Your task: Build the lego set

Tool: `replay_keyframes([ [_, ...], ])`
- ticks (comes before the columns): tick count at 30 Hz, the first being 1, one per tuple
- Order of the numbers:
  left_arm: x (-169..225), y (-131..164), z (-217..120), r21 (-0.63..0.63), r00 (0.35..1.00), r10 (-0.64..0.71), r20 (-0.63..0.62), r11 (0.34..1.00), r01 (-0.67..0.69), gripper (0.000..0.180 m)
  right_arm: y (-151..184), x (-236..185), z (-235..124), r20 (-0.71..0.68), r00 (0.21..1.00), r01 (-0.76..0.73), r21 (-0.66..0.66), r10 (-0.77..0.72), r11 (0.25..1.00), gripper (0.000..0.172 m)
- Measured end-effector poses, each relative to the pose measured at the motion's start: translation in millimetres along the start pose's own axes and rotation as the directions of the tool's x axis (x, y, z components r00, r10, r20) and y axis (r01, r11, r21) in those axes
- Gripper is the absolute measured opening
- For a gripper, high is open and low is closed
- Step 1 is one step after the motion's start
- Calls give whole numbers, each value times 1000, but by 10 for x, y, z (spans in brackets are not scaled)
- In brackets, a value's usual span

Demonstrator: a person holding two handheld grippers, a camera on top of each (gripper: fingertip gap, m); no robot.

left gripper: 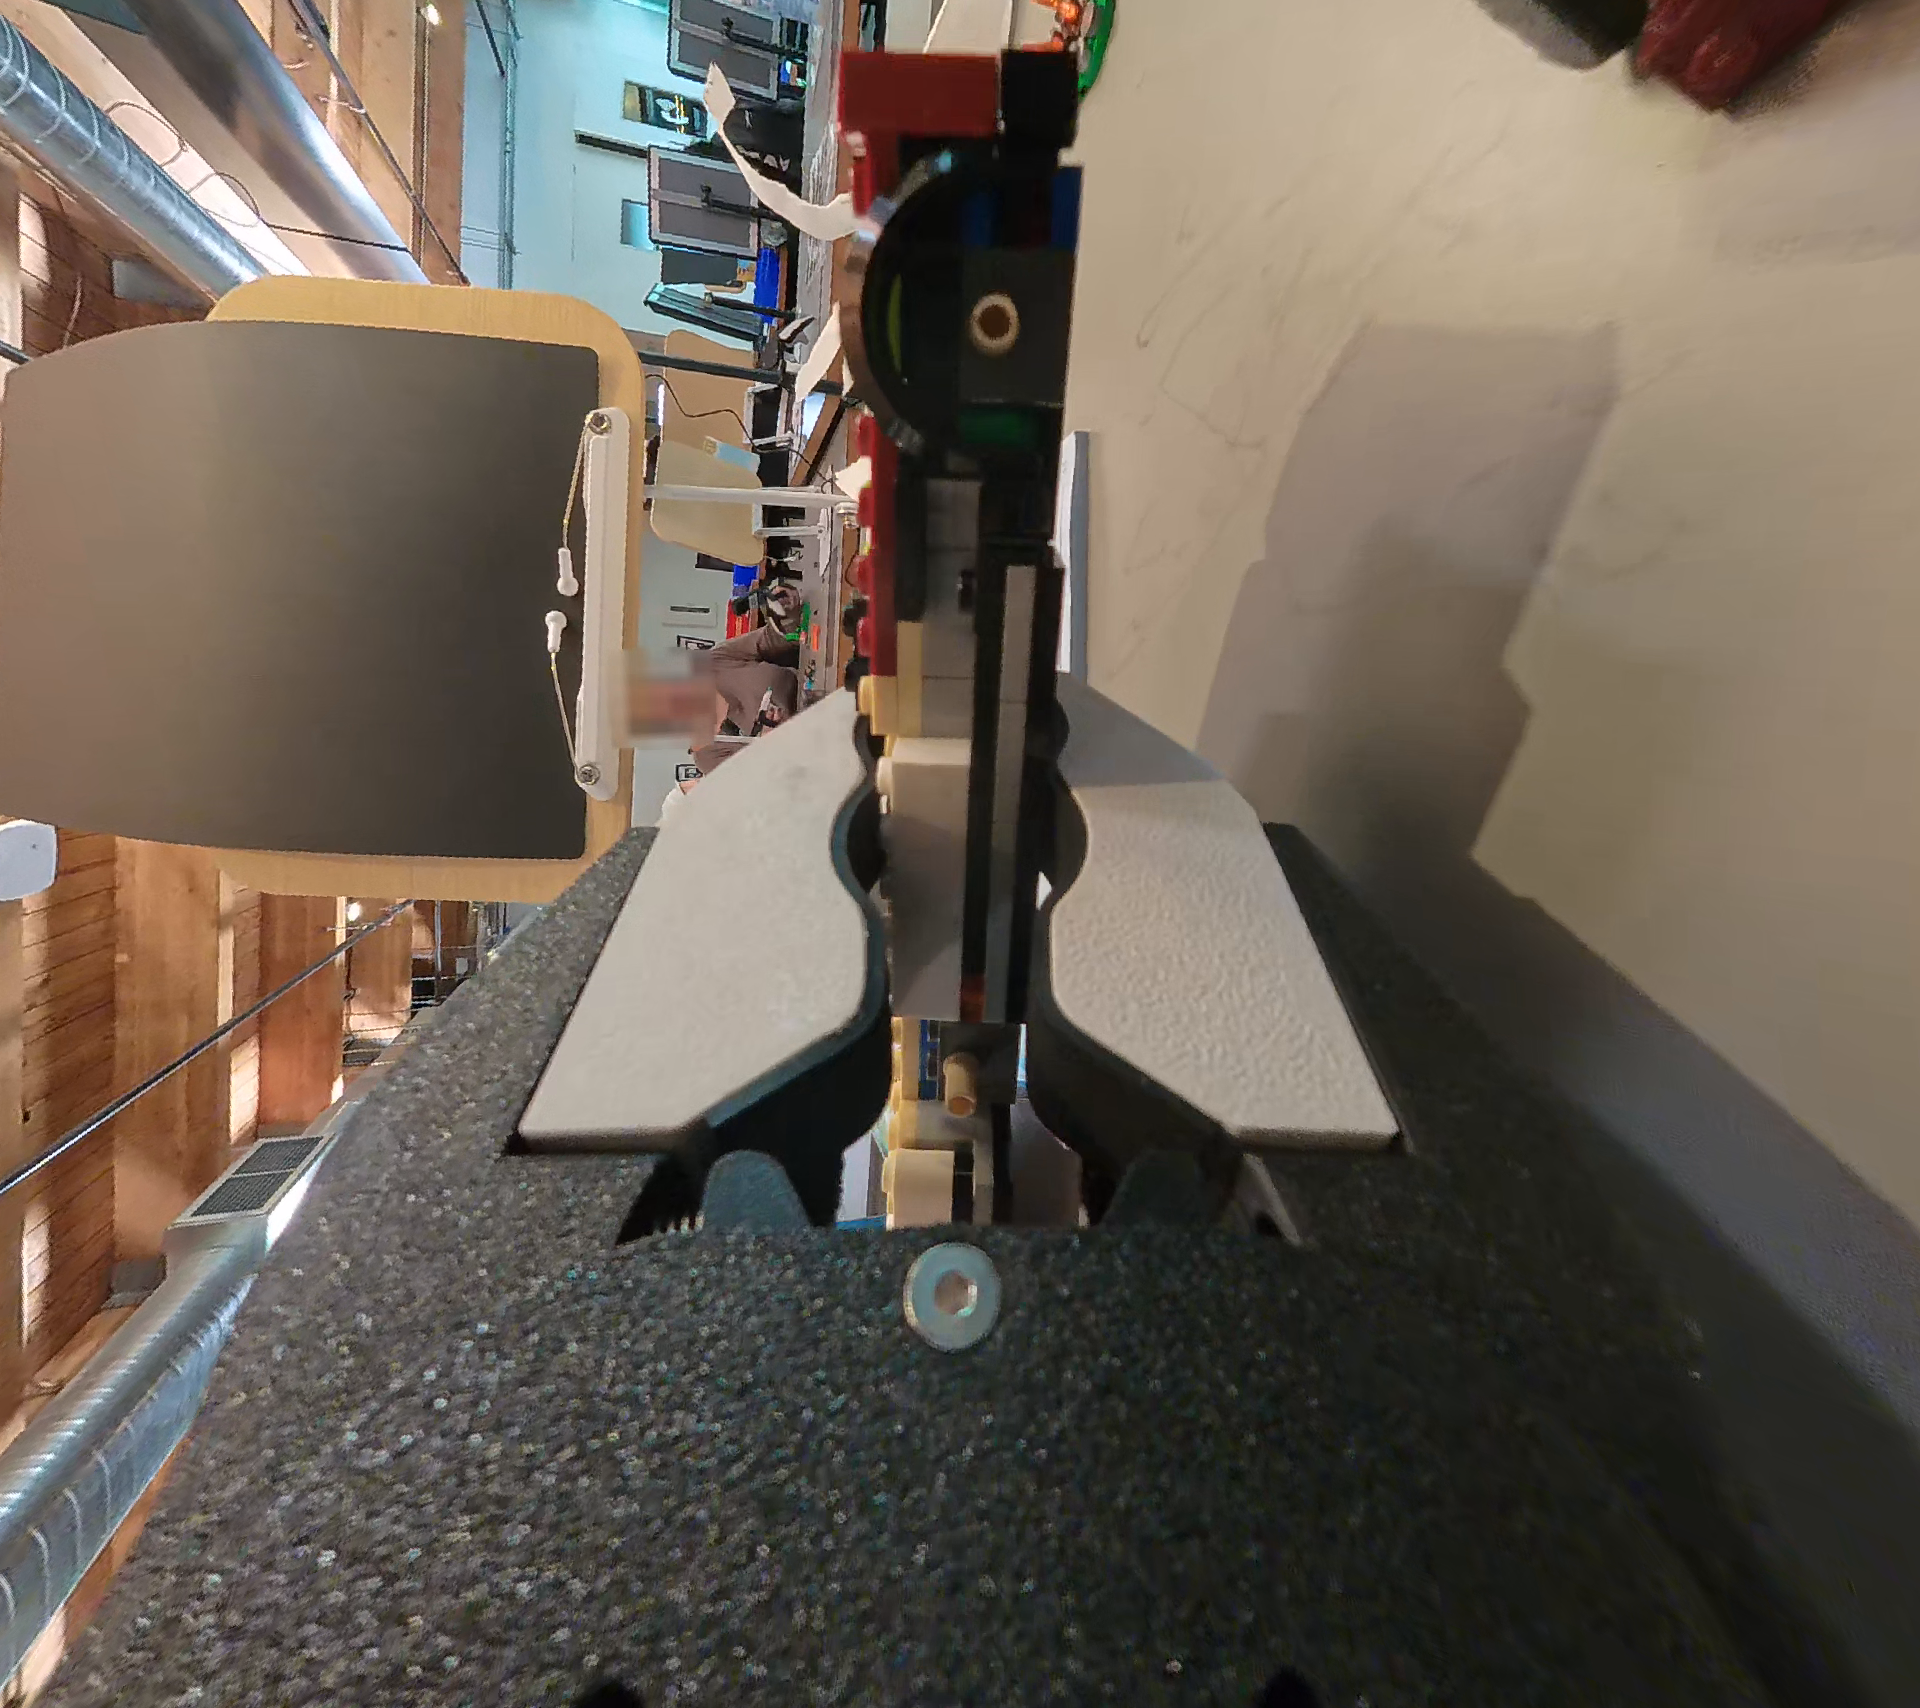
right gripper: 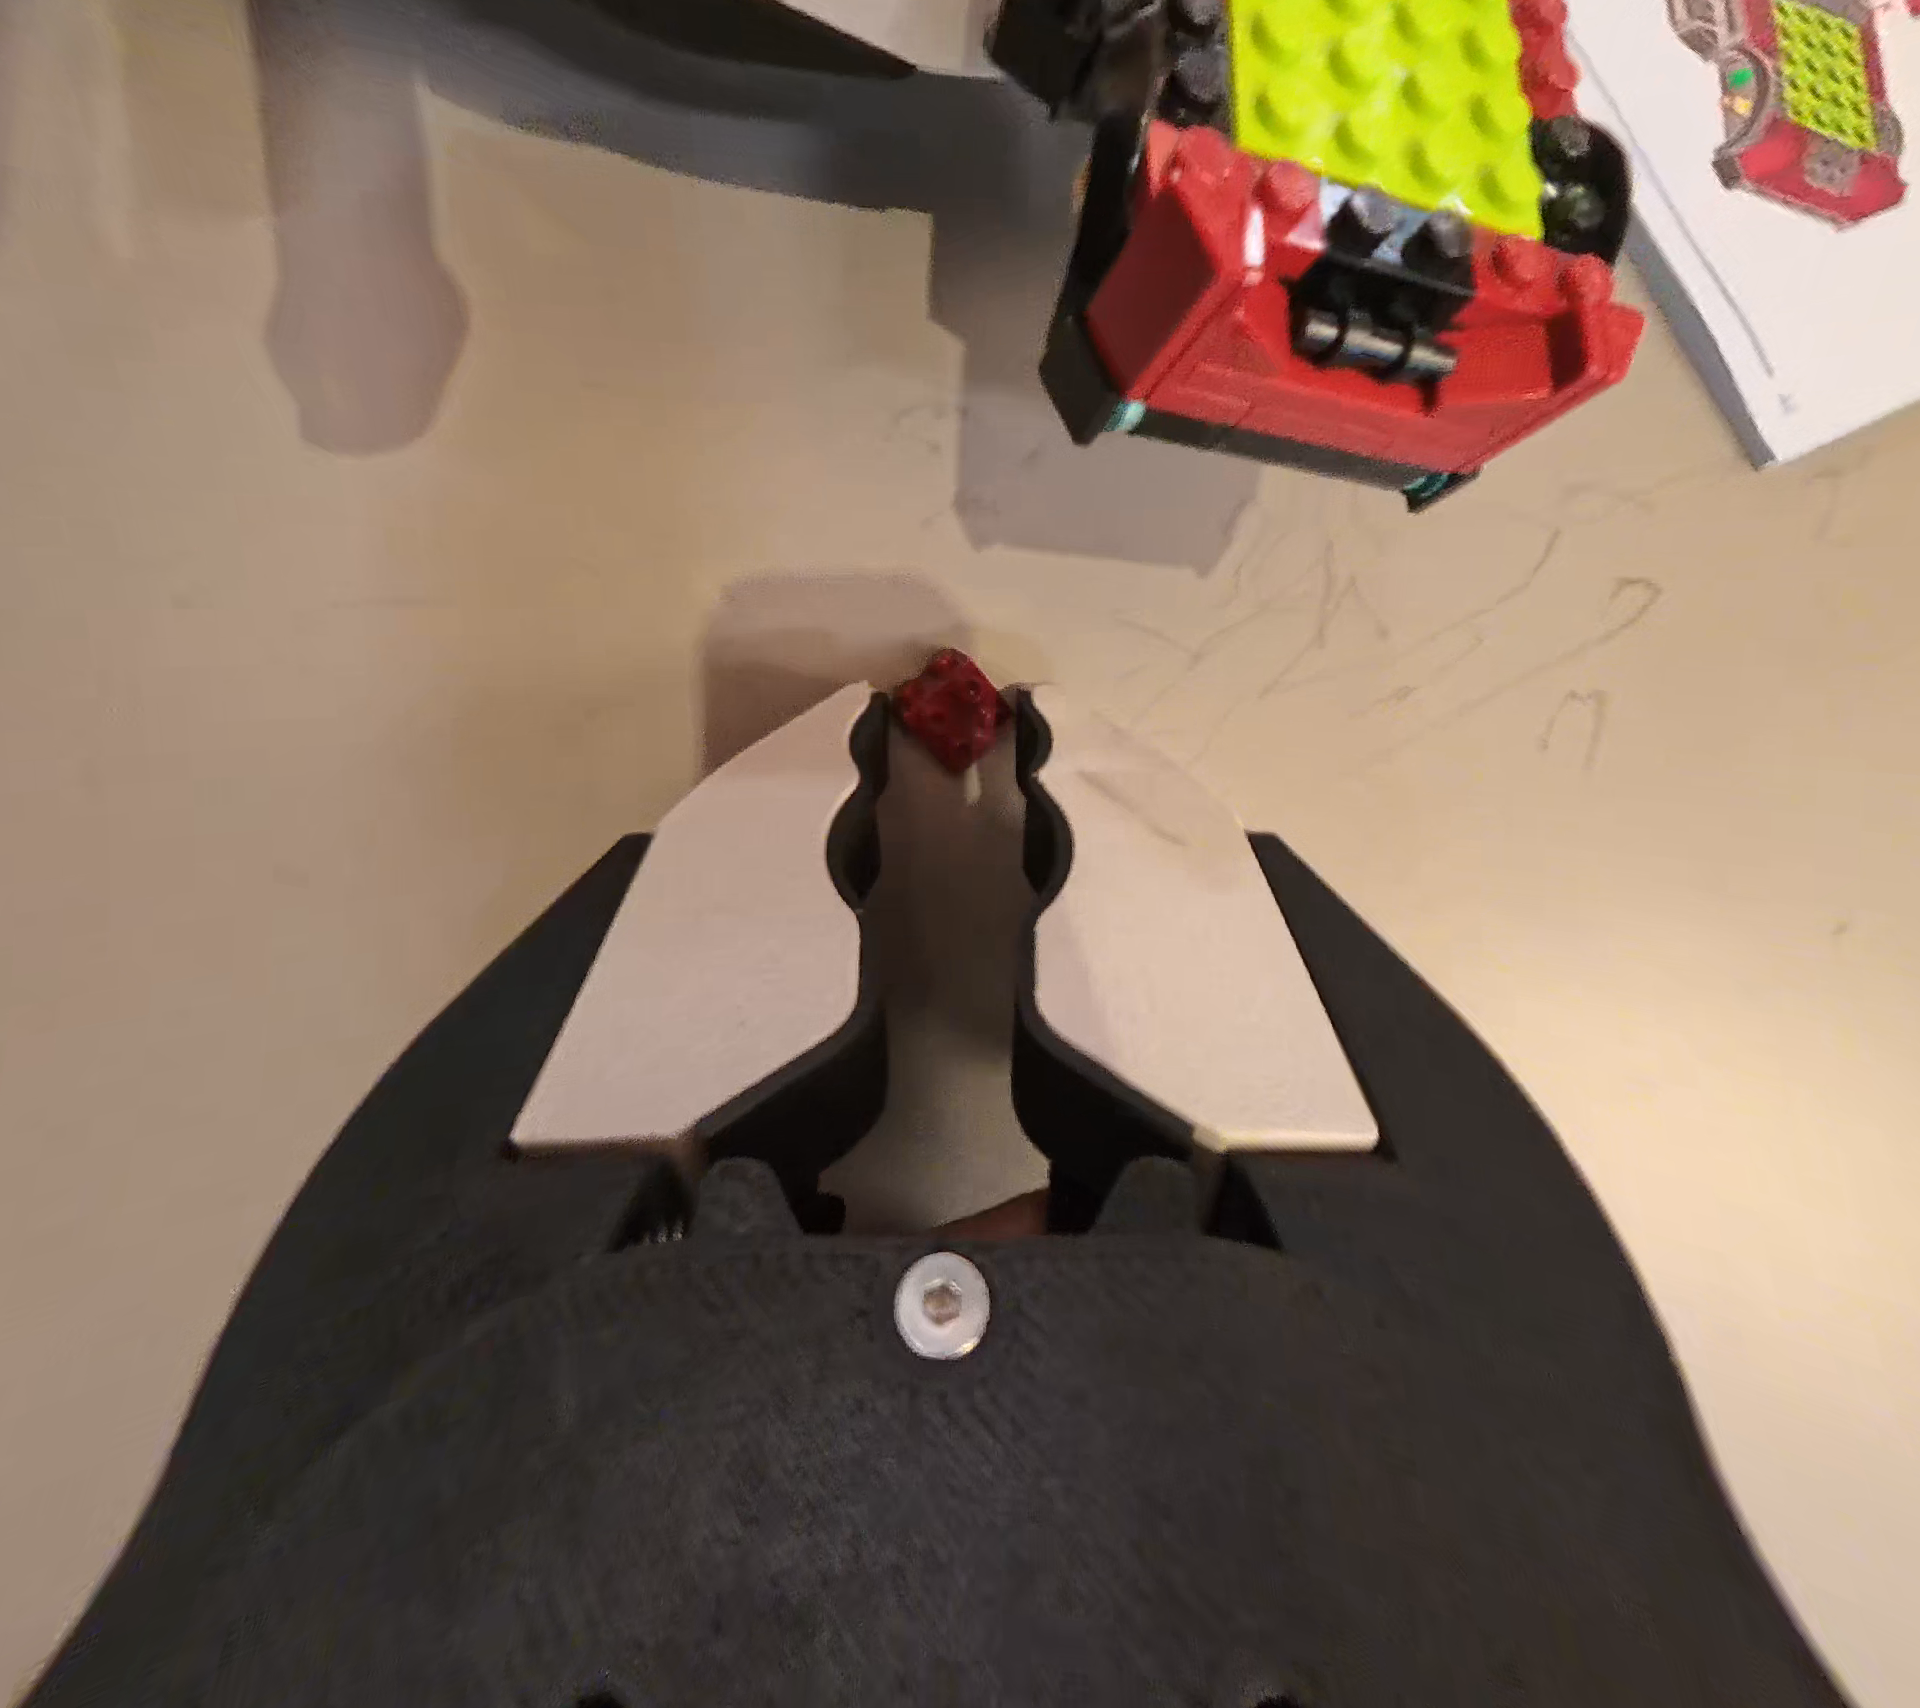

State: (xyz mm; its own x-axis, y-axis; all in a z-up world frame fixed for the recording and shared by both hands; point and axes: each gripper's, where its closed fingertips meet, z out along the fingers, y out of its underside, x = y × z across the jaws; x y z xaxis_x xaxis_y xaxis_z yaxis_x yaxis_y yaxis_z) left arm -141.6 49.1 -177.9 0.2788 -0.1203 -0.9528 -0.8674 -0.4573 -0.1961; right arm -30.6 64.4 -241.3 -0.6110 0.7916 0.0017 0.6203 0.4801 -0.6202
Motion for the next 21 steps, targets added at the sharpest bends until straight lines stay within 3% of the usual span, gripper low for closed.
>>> replay_keyframes([
  [3,3,1,3,-4,1000,2,-2,1000,-2,25,18,-19,-23,-85,996,-18,-40,15,999,24],
  [11,23,-14,10,1,1000,-7,-11,1000,7,25,0,-283,-100,83,996,-39,-2,39,999,34],
  [21,31,-7,4,-10,1000,24,-3,1000,-24,25,20,-159,-11,4,999,-45,-14,45,999,26],
])
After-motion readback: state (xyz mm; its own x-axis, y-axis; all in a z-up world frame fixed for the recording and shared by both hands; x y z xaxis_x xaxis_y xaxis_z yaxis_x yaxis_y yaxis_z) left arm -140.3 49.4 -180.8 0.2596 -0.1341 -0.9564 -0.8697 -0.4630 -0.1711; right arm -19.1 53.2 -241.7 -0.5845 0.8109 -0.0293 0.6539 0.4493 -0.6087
